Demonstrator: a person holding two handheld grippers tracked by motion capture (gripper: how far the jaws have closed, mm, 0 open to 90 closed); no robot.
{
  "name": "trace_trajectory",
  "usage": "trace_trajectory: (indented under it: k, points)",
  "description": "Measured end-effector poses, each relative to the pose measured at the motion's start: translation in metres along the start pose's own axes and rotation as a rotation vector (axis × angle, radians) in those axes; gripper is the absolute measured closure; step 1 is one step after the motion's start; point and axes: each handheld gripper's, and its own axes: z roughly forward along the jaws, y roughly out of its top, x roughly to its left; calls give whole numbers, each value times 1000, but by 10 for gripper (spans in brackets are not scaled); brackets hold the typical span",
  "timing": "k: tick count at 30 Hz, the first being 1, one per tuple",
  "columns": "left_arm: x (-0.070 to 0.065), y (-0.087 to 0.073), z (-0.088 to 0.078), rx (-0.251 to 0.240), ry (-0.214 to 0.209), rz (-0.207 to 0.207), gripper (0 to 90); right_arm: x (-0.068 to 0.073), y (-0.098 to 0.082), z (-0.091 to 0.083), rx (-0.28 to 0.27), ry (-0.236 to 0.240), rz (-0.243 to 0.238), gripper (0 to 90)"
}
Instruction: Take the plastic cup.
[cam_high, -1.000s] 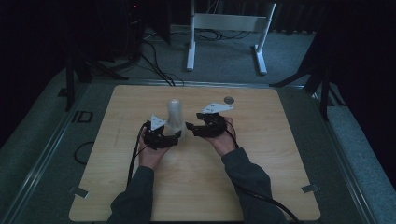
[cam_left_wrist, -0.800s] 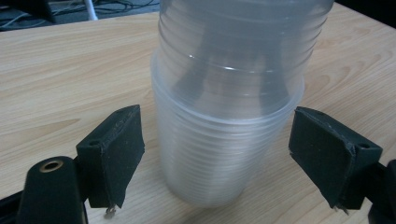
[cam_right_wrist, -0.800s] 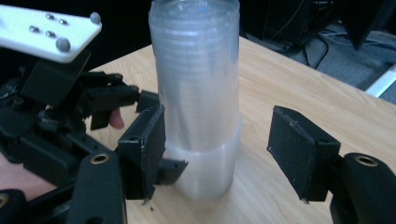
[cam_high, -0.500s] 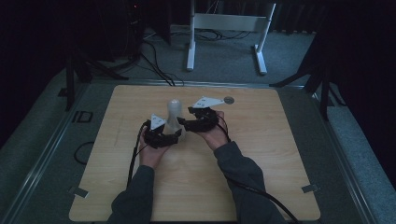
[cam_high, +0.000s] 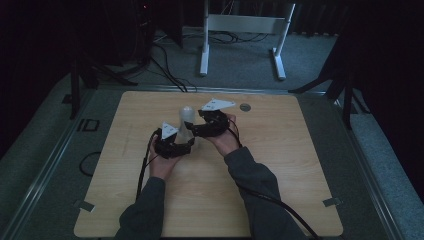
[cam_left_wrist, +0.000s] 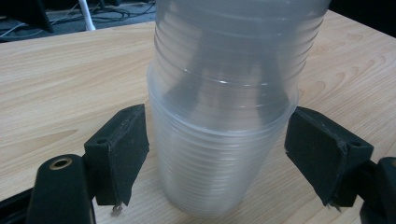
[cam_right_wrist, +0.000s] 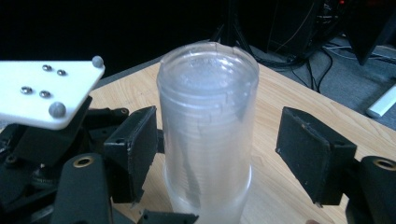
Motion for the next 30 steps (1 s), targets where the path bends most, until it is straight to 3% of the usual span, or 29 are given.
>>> trace_trajectory:
  k: [2, 21, 30]
  points:
    - [-2, 0, 0, -6, 11, 14, 224, 3, 2, 3, 2, -9, -22, 290]
    - [-5, -1, 1, -20, 22, 19, 234, 2, 11, 19, -8, -2, -21, 316]
    - [-5, 0, 1, -46, 28, 5, 207, 5, 12, 20, -3, 0, -26, 384]
